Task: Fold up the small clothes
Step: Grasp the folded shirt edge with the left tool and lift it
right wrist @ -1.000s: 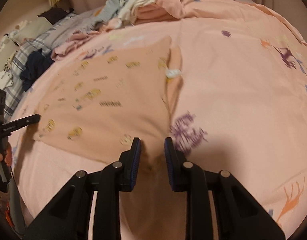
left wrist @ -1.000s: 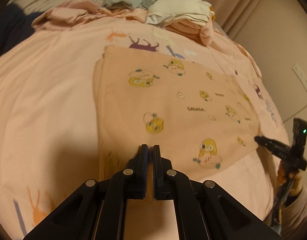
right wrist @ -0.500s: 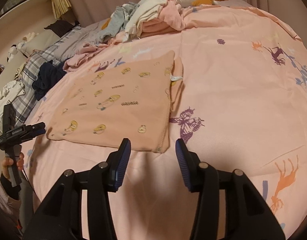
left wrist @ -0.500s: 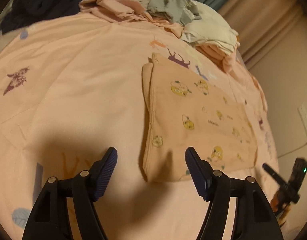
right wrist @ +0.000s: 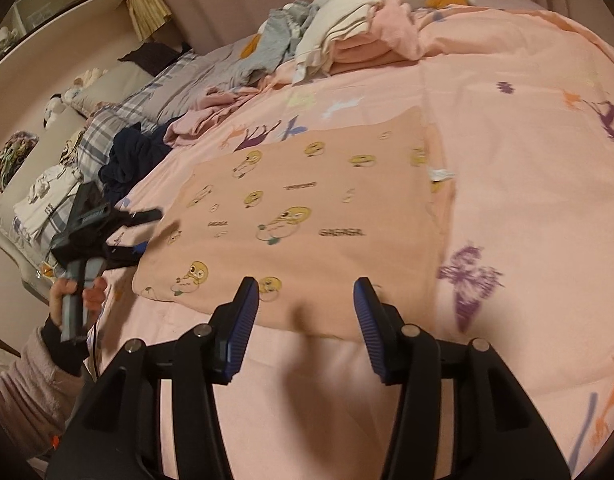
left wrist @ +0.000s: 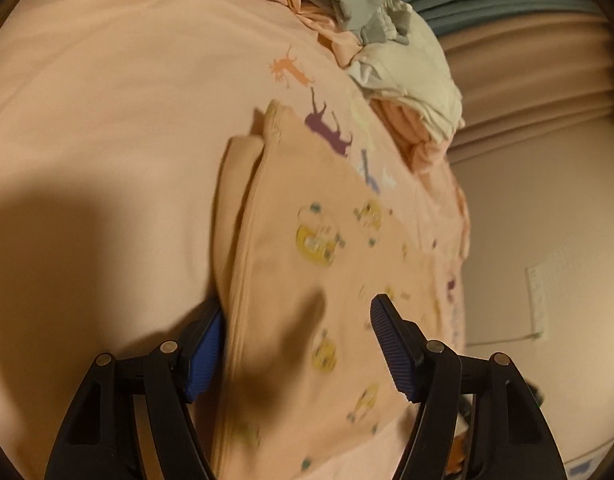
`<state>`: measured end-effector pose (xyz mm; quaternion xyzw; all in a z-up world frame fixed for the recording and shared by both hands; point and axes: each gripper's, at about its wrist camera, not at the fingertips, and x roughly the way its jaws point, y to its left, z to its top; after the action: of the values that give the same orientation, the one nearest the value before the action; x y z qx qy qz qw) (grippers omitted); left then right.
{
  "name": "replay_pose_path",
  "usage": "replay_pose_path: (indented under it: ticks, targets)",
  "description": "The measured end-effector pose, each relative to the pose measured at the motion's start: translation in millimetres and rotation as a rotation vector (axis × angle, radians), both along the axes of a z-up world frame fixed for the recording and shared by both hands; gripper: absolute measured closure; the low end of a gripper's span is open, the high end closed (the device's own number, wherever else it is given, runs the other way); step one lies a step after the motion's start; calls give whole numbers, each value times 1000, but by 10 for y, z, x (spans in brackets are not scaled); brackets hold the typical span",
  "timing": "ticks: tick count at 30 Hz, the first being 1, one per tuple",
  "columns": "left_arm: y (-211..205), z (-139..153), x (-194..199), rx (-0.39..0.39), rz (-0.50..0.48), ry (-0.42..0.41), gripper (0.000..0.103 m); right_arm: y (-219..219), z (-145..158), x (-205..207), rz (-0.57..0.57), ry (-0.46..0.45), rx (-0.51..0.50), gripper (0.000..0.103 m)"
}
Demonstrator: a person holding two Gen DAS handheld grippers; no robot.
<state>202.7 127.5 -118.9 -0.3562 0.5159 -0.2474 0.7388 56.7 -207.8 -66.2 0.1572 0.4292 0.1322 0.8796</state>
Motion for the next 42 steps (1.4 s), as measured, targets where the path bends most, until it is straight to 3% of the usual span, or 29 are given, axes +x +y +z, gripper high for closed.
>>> replay_pose_path:
  ticks: [4,13,14,16,19,25,30,36,42]
  targets:
    - [-81,9,174,-18,2,9,34,137,-45,181,39,11,9,53]
    - [-435,101,291,82,-102,-30,35,499,-77,899,82,21,-4,53]
    - [-437,116,276,98,-105,-37,37,559,-92,996,85,28,-10,53]
    - [-424,126,253,120,-110,-43,58,659,-127,1138,95,40,-15,53]
    - [-371,129,220,146,-104,-40,70,787,-167,1287,115,49,-26,56]
    - [-355,133,228,181,-94,-27,84,929,-336,1534,84,92,-88,76]
    - [-374,153,218,190,-86,-27,86,948,-327,1560,84,104,-164,86]
    - [-393,184,205,221,-79,-23,86,892,-199,1238,95,105,-143,83]
    - [-437,208,214,263,-73,-23,86,1019,-312,945,144,102,-175,82]
